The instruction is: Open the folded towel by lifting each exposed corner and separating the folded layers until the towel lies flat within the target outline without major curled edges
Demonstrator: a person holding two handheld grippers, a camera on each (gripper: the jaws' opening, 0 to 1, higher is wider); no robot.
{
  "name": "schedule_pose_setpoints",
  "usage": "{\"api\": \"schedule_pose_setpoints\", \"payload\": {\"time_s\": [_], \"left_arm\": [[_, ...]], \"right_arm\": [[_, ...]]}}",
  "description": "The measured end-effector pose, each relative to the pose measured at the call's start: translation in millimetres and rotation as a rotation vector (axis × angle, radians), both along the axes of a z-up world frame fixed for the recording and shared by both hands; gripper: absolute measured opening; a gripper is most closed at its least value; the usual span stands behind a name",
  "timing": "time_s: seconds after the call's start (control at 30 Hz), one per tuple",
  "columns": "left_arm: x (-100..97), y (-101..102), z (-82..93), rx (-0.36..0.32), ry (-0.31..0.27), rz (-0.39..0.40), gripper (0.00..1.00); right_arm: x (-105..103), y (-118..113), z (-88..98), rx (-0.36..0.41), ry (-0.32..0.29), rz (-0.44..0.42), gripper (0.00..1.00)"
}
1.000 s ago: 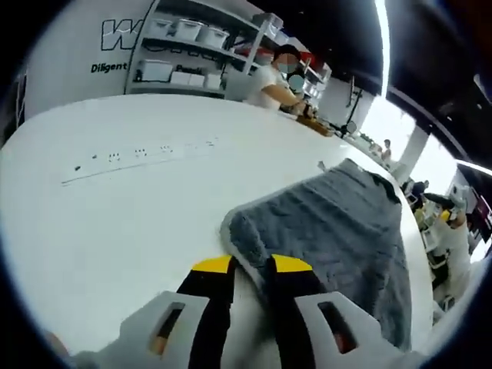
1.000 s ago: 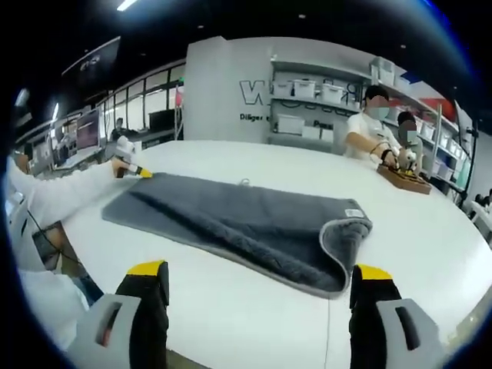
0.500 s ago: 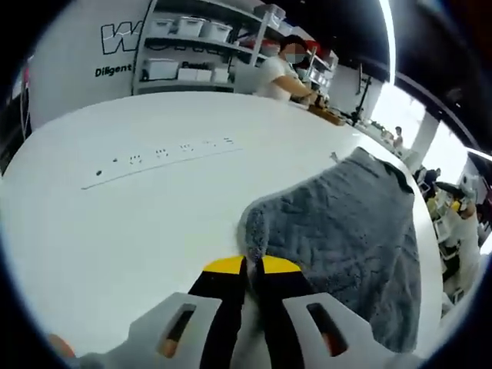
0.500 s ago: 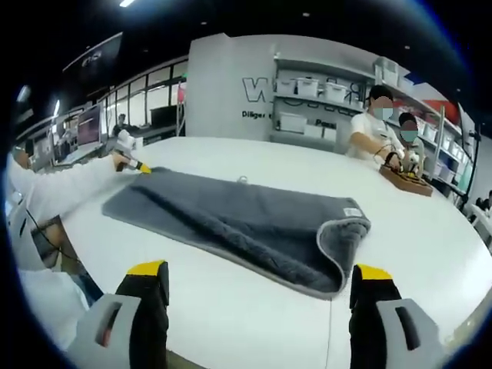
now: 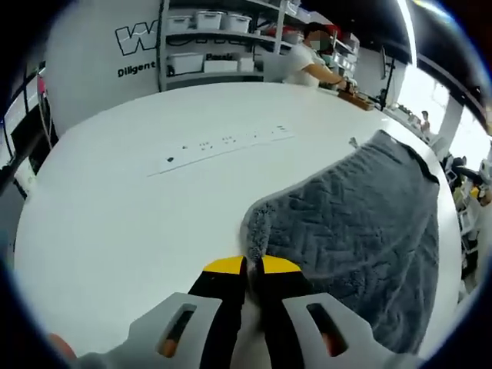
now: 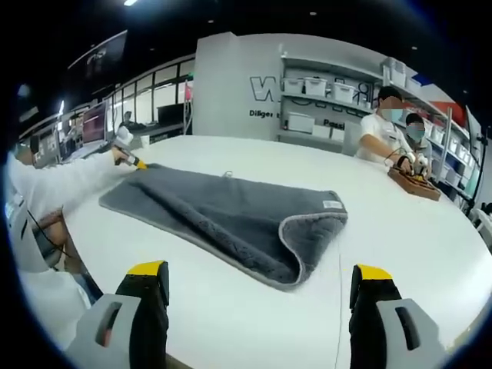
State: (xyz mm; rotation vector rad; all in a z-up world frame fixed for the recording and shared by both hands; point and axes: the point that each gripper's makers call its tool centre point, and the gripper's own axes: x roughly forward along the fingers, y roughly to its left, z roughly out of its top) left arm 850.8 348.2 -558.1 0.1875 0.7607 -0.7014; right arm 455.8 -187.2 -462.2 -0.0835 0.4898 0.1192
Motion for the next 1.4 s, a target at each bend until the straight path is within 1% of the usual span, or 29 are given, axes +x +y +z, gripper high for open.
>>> {"api": "schedule_pose_setpoints", "payload": {"time_s": [0.17,0.23,0.27,0.33,0.4,0.63,0.83,0.93,1.03,1.2,1.27,1.33,1.37,1.4], "left_arm": [[9.6,34.1,-1.1,0.033,-0.002,0.055,0.05],[12.0,52.4,-3.7,0.043,0.002,0.094,0.06],[13.3,62.3,-4.5,0.045,0.001,0.116,0.06],[15.6,75.7,-5.3,0.048,0.000,0.135,0.06],[18.0,88.7,-4.7,0.031,0.003,0.169,0.06],[25.3,127.8,-3.2,0.054,0.003,0.245,0.06],[31.7,155.4,-5.2,0.065,0.012,0.306,0.06],[31.0,160.0,-5.9,0.052,0.012,0.326,0.06],[32.2,159.6,-5.1,0.033,0.010,0.322,0.07],[27.3,160.9,3.1,0.016,-0.019,0.323,0.14],[23.9,162.3,15.9,0.006,-0.034,0.319,0.23],[19.7,163.1,29.4,0.004,-0.059,0.319,0.30],[18.4,163.0,34.6,0.001,-0.071,0.313,0.33],[15.2,160.3,43.3,-0.007,-0.094,0.294,0.36]], "right_arm": [[4.7,5.0,1.3,-0.003,0.002,0.015,0.99],[6.4,6.8,1.7,-0.003,0.003,0.019,0.99],[7.2,7.8,1.8,-0.005,0.005,0.022,0.99],[8.8,9.2,1.7,-0.006,0.008,0.027,0.99],[10.1,10.6,1.7,-0.007,0.009,0.031,0.99],[14.0,17.5,2.3,-0.010,0.015,0.040,0.99],[14.8,20.8,2.7,-0.015,0.024,0.049,0.99],[15.6,21.4,2.6,-0.015,0.025,0.048,0.99],[17.2,23.7,-0.2,-0.016,0.034,0.052,0.99],[20.5,28.3,-3.1,-0.010,0.041,0.066,0.99],[21.7,29.7,-2.8,-0.009,0.042,0.070,0.99],[23.7,32.3,-1.3,-0.009,0.039,0.077,0.99],[24.6,33.6,-0.6,-0.010,0.037,0.080,0.99],[25.4,34.6,0.3,-0.011,0.035,0.083,0.99]]}}
